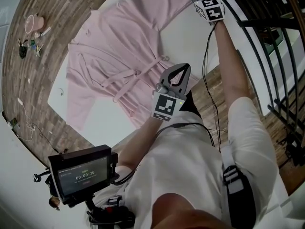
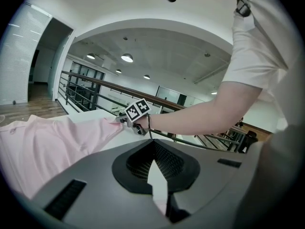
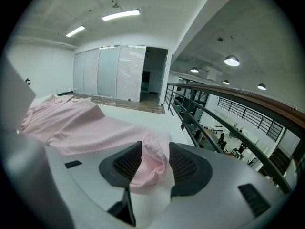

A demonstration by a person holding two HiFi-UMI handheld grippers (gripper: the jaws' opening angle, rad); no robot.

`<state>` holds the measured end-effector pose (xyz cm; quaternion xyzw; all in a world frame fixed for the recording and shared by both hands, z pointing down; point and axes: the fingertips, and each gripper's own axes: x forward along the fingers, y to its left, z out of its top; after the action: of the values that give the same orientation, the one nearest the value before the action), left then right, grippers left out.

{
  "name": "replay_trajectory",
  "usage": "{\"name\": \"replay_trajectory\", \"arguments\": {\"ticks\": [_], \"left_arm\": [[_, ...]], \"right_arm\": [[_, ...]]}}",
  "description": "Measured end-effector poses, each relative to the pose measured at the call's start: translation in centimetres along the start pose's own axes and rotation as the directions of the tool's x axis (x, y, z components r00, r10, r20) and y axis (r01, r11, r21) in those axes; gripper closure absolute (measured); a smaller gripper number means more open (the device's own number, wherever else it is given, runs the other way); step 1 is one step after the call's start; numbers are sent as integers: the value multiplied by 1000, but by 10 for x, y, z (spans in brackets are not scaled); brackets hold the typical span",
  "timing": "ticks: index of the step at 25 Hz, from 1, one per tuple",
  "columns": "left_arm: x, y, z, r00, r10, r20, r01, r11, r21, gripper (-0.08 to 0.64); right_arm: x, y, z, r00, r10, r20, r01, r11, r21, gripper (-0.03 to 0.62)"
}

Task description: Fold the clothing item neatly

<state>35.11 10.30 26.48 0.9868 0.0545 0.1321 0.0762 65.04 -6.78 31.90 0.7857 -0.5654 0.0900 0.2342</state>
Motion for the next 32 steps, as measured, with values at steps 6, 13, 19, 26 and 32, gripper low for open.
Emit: {"name": "replay_trajectory", "arguments": {"ticks": [6,13,19,26,32], "left_arm": [[3,2,3,1000,10,-1,-10,1000,-4,557],[1,12,-3,1000,29,-3,-29,1000,-12,557],[-11,7,0,999,39,19,-39,999,-6,557],[-23,3,5,998,54,42,-54,999,3,557],[-42,-10,8,996,67,58,-68,998,17,557]], "right_arm": [[6,-5,-2,1000,5,-20,-6,1000,-18,430],[12,3,-3,999,40,-13,-41,999,-24,542],[-9,14,21,997,25,72,-26,1000,3,546],[-20,23,35,995,29,96,-30,1000,7,546],[-38,39,47,994,37,103,-36,999,-15,546]]}}
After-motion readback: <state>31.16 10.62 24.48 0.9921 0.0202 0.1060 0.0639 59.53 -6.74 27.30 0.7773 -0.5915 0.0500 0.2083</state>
